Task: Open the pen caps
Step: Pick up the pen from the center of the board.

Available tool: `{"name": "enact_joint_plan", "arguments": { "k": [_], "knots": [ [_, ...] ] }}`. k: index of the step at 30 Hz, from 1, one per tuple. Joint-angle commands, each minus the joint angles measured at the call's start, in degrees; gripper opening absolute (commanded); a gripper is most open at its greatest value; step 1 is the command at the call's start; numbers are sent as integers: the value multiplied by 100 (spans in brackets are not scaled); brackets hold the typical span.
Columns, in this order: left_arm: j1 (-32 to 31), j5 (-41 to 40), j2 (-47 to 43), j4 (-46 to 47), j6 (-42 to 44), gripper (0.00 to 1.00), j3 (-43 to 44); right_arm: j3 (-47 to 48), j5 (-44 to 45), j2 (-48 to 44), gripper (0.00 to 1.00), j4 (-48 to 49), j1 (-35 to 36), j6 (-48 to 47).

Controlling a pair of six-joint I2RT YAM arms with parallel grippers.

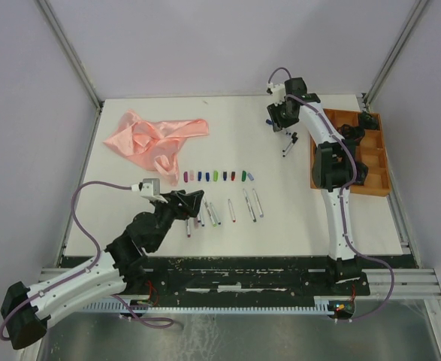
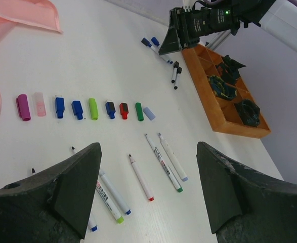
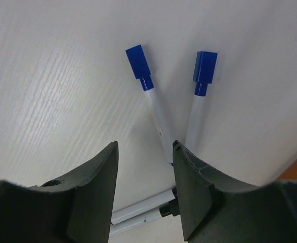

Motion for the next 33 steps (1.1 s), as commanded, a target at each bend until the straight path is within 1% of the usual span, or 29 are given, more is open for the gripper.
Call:
{"name": "enact_joint_plan", "arguments": {
  "k": [1,11,16,22,27,33],
  "knots": [
    [9,-132,69,231,-107,82,131,419,28,218,54,111,-9,-49],
    [13,-122,63,231,-104,82,149,544,14,408,49,91,-49,-31],
    [14,-114,72,239,-98,82,149,478,-9,399,42,-7,-56,-59],
    [14,-85,-4,224,-107,82,148,307,-6,345,30,-106,-49,0],
    [11,-31,-86,214,-126,82,149,54,-35,177,13,-186,-49,94],
    [10,156,-150,214,-232,82,157,-385,-147,-187,0,-216,-46,353]
  ]
}}
